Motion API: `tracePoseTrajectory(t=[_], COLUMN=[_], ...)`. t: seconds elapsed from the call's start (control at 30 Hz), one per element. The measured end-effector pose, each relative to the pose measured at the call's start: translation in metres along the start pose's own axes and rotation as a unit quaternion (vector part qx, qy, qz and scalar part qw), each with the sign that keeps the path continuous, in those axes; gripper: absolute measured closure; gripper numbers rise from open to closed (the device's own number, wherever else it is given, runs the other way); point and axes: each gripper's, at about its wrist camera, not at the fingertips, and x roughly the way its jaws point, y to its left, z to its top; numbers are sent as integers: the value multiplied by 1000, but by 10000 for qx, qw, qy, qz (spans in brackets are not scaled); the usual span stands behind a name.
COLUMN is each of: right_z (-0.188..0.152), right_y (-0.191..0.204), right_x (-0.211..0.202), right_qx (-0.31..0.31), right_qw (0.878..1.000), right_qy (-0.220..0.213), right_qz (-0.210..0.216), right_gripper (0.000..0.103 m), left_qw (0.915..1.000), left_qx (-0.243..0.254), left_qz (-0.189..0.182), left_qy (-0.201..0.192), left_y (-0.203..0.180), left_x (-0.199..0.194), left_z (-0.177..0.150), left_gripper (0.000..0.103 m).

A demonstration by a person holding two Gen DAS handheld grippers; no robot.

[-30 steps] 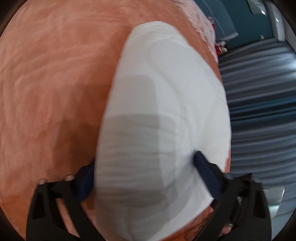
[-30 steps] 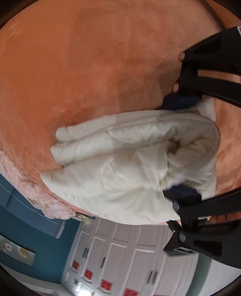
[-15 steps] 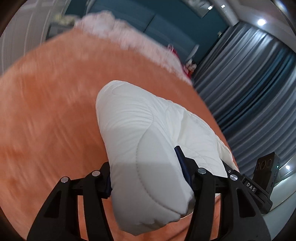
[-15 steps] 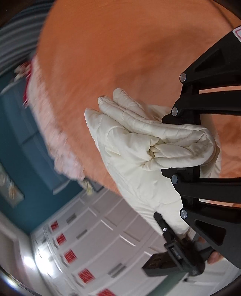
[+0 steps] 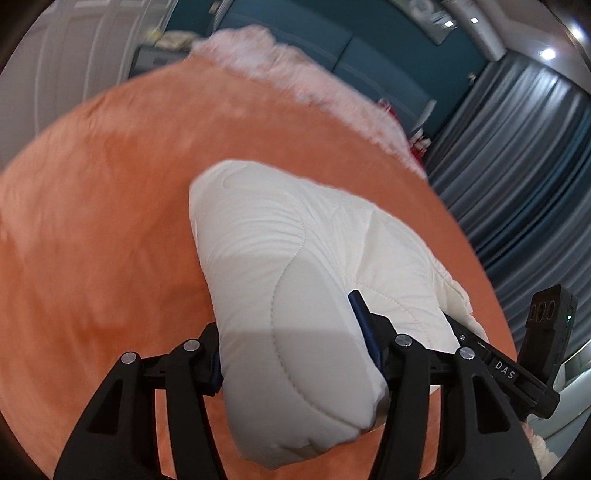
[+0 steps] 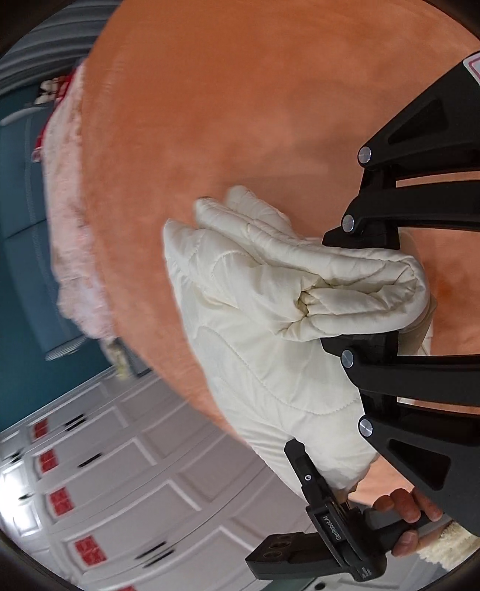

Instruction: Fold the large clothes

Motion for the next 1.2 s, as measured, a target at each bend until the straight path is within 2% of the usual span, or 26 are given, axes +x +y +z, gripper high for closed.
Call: tracePoseTrajectory(t=[0.17,0.27,0.5,0.6,0.73,0.83,0.9,1.0,1.13,1.2], right_z=[-27,-33,-41,-41,-33,-23,-18,-16,-18,-18], right_y=[-8,-6,-22,-22,-5,1,-3,-7,-9,-8], right_x=[1,-5,-26,-20,-13,-2,7,19,19,16], right_qx=[96,-3,215,255,24,-35,166,415,431,518], right_qw=[9997,9997,9994,9991,9993,9988,9981,9966,9962,9961], right_qy=[218,232,107,214,272,419,546,691,742,683], right_qz=[-5,-104,-258,-265,-248,-246,-232,-148,-171,-224], right_gripper=[77,78,79,78,76,64,52,49,51,47], left_qw=[9994,9990,9997,9997,9982,9943,9908,9898,9906,9925], left_qx=[-291,-379,-25,72,-491,-1010,-1320,-1400,-1324,-1124], left_qz=[-61,-69,-57,-4,-66,-154,-177,-98,110,377], left_qy=[175,231,252,252,332,315,255,247,316,306], left_y=[20,22,-1,-1,23,40,49,49,42,35], left_x=[5,10,13,16,14,10,6,5,8,7], left_z=[-34,-37,-37,-45,-50,-52,-54,-56,-54,-52], left_gripper=[45,45,45,45,41,36,32,29,24,20])
